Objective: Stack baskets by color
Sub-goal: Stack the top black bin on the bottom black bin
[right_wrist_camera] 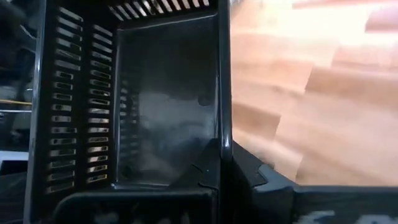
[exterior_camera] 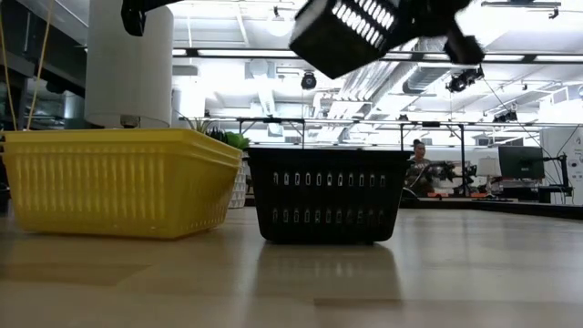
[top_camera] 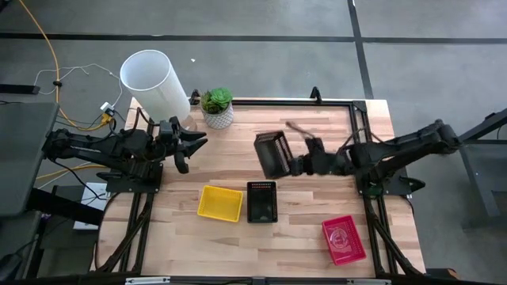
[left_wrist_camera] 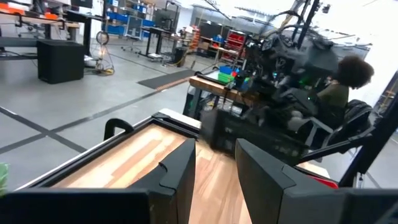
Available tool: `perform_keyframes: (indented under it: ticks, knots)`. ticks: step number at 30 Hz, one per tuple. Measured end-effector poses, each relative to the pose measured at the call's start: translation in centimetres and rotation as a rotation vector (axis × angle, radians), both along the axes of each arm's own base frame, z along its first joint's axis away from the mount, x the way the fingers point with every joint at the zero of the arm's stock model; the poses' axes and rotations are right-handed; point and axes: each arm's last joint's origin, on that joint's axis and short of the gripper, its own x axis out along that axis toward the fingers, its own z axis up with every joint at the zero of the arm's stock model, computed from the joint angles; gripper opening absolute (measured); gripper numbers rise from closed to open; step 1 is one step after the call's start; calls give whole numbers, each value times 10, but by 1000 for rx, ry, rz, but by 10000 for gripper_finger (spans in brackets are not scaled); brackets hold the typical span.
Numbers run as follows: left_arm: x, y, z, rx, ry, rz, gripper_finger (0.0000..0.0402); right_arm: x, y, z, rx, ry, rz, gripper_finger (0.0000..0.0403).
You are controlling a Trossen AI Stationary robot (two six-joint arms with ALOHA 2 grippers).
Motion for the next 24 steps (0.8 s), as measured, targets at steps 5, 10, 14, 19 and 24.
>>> perform_keyframes:
  ticks: [5, 10, 14, 19, 24]
  knots:
    - [0, 0, 0, 1, 2, -8, 103, 23, 46, 10, 41, 103, -69, 0]
    - [0, 0, 0, 37, 19, -8, 103, 53, 91, 8, 94, 251, -167, 0]
    - [0, 0, 0, 48, 24, -9, 103, 74, 120, -1, 118, 380, -257, 0]
    - [0, 0, 0, 48, 24, -7, 103, 96, 146, -18, 111, 479, -292, 0]
    - [0, 0, 0, 48, 24, -3, 103, 113, 152, -37, 91, 535, -301, 0]
